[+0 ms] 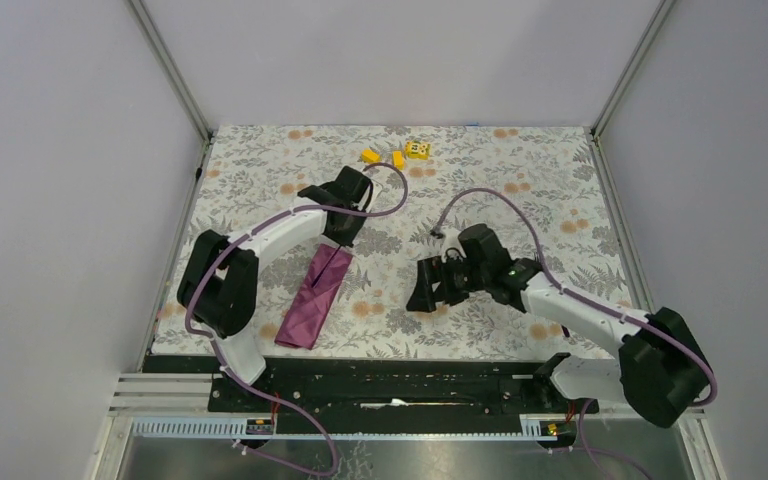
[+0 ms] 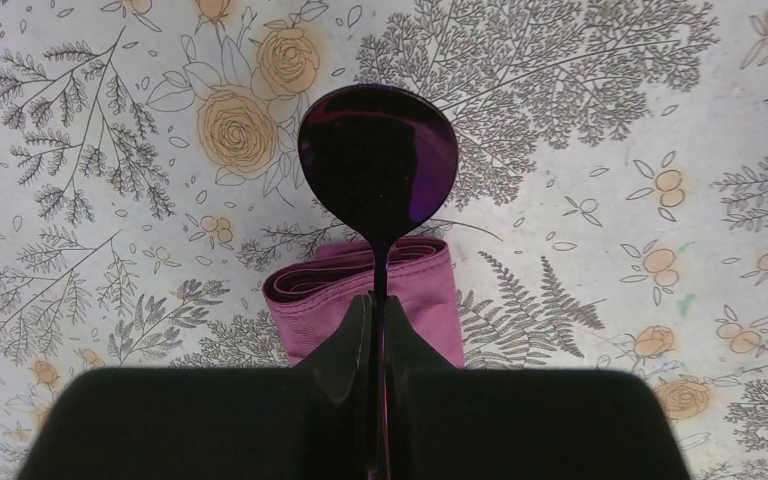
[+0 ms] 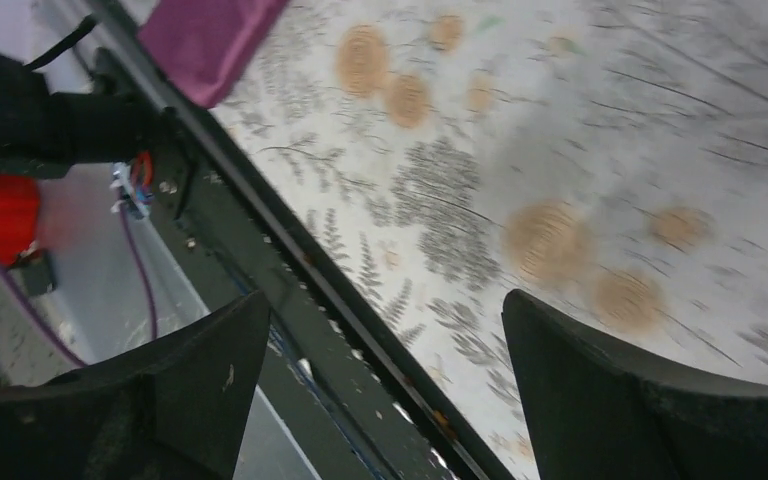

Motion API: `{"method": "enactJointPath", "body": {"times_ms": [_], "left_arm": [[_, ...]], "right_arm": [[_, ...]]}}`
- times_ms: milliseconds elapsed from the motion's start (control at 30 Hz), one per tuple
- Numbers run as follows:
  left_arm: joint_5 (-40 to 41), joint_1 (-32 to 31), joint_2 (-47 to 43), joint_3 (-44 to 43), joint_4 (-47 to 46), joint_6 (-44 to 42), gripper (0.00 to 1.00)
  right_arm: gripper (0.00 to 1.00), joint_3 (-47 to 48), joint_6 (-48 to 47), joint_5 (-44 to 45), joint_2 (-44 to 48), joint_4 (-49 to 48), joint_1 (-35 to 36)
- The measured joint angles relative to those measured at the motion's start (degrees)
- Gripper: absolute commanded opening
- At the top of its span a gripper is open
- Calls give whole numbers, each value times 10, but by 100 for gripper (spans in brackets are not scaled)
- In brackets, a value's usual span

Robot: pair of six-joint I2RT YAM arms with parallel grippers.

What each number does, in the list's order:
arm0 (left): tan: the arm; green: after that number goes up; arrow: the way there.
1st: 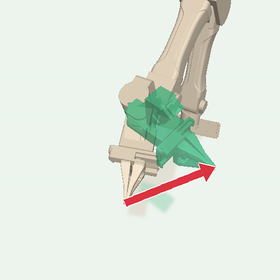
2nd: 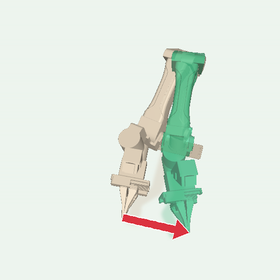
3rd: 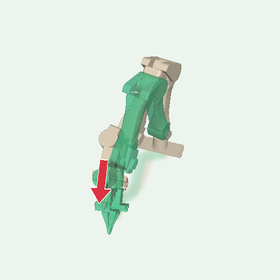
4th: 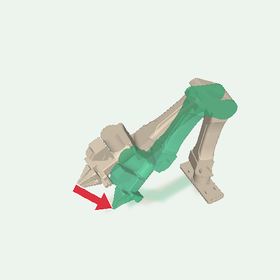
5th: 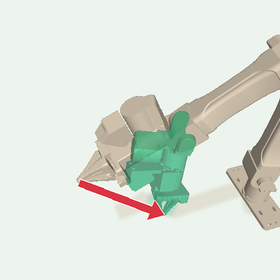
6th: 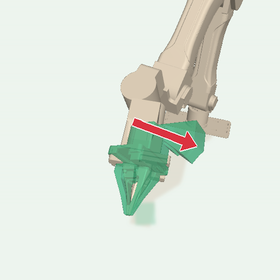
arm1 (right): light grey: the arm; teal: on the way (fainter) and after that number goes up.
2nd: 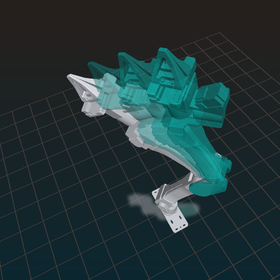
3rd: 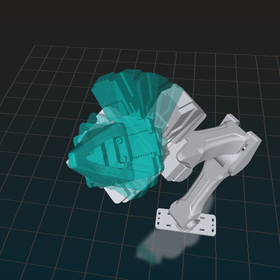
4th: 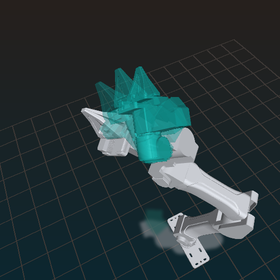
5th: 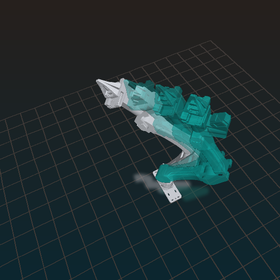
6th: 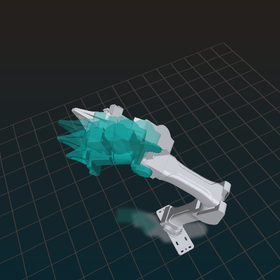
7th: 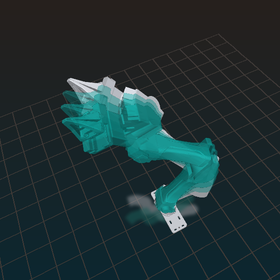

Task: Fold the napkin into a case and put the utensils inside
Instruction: Insert the spoon into the folded napkin.

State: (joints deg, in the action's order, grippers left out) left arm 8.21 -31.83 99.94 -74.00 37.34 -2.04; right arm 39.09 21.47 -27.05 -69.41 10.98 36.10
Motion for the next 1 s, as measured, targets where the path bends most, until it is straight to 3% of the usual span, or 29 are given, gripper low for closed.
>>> {"method": "enactJointPath", "body": {"times_ms": [67, 167, 233, 333, 633, 1000], "left_arm": [[-1, 6, 3, 3, 2, 0, 0], [-3, 13, 3, 11, -6, 0, 0], [-5, 17, 3, 19, -16, 0, 0], [-10, 19, 3, 30, -27, 0, 0], [-18, 20, 3, 68, -55, 2, 0], [-24, 23, -5, 101, -63, 11, 0]], "right_arm": [[76, -11, 20, -17, -22, -59, 30], [35, -25, 62, -40, -79, -193, 71], [16, -32, 88, -43, -124, -283, 93], [0, -28, 126, -46, -215, -412, 124], [0, 79, 206, -19, -438, -635, 182], [0, 87, 251, 122, -502, -732, 194]]}}
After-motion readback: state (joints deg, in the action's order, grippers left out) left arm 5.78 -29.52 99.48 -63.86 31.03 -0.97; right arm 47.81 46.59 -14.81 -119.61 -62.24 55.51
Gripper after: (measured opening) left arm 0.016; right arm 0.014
